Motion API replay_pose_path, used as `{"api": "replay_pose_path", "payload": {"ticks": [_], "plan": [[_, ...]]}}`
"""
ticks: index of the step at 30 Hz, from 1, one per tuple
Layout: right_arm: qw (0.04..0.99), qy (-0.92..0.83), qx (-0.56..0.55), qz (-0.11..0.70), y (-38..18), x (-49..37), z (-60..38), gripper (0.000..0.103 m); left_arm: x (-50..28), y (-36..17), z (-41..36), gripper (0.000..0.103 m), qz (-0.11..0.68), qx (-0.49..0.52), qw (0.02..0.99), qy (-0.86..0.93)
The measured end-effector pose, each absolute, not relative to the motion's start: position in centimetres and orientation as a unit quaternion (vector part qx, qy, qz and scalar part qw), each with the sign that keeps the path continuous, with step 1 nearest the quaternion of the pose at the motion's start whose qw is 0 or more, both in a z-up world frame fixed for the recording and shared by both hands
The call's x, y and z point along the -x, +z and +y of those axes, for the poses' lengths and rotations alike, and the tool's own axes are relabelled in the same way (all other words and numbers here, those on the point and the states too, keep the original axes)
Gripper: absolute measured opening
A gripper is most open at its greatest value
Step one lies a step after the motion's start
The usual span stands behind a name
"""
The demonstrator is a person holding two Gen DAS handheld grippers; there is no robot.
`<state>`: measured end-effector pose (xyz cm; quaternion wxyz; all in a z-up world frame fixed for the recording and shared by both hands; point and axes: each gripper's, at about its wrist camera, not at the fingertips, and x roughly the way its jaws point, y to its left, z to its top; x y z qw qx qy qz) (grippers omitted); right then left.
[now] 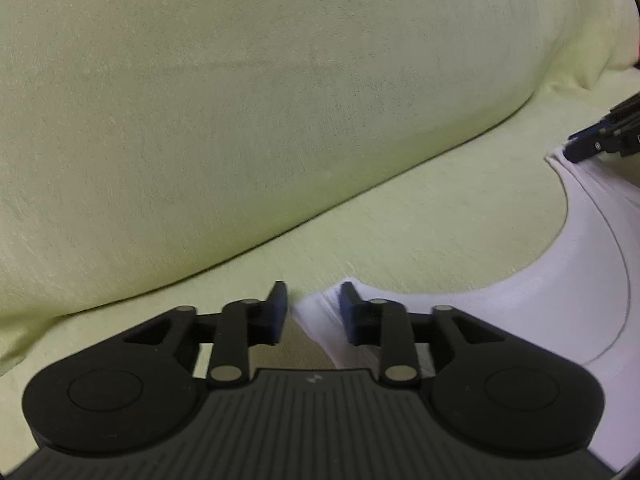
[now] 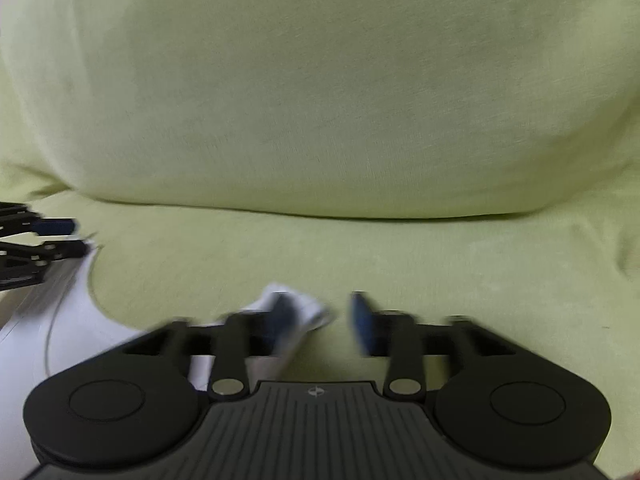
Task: Fold clothes
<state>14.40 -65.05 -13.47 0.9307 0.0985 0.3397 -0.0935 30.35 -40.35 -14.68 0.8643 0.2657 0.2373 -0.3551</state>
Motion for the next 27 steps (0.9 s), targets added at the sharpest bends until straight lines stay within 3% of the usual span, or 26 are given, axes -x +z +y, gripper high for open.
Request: {"api": "replay_pose_path", "payload": {"ticks": [4,7,9,10,11,12,16,18,19,20,21,22,24,27], "plan": [[0.934,-0.139,-0.120,0.305,-10.3,-10.8,-65.3,0.053,-31.7,-11.9,-38.4,0.038,0.267,-0.195,0.888,-0.318],[0.946,-0.111,-0.133,0.275,-8.0,-5.6,-63.4,0.050,-30.8,-8.9,-34.3,0.030,0.280,-0.132,0.907,-0.284],[0.949,-0.065,-0.127,0.283,-7.8,-2.9,-60.2,0.024,-27.9,-7.4,-31.7,0.024,0.282,-0.117,0.902,-0.305],[0.947,-0.042,-0.126,0.294,-8.1,-1.6,-58.8,0.017,-25.7,-7.2,-30.8,0.021,0.279,-0.126,0.895,-0.325],[0.943,-0.025,-0.126,0.307,-8.7,-0.4,-57.3,0.016,-23.4,-7.0,-29.9,0.015,0.276,-0.135,0.887,-0.345],[0.939,-0.012,-0.124,0.320,-9.4,0.5,-56.0,0.011,-21.2,-7.3,-29.1,0.015,0.277,-0.143,0.875,-0.370],[0.927,-0.042,-0.141,0.344,-11.9,2.5,-54.2,0.009,-15.0,-11.4,-28.7,0.015,0.305,-0.194,0.844,-0.395],[0.914,-0.113,-0.152,0.359,-12.9,3.0,-54.9,0.008,-15.3,-13.0,-28.1,0.016,0.332,-0.189,0.855,-0.350],[0.909,-0.132,-0.169,0.357,-12.7,3.7,-55.3,0.002,-15.9,-13.5,-27.7,0.016,0.348,-0.181,0.863,-0.319],[0.904,-0.150,-0.185,0.355,-12.4,4.5,-55.6,0.000,-16.3,-13.4,-26.9,0.021,0.355,-0.155,0.875,-0.291],[0.898,-0.168,-0.202,0.352,-12.1,5.2,-55.9,0.004,-16.9,-13.2,-26.1,0.028,0.378,-0.128,0.879,-0.260],[0.892,-0.185,-0.219,0.350,-11.9,6.0,-56.2,0.017,-16.7,-12.7,-25.6,0.028,0.387,-0.117,0.881,-0.245],[0.891,-0.194,-0.225,0.342,-10.7,7.9,-55.5,0.018,-16.0,-11.7,-24.7,0.021,0.402,-0.096,0.885,-0.216],[0.897,-0.173,-0.239,0.329,-9.1,10.5,-53.6,0.018,-12.4,-9.8,-24.0,0.021,0.392,-0.124,0.888,-0.207]]}}
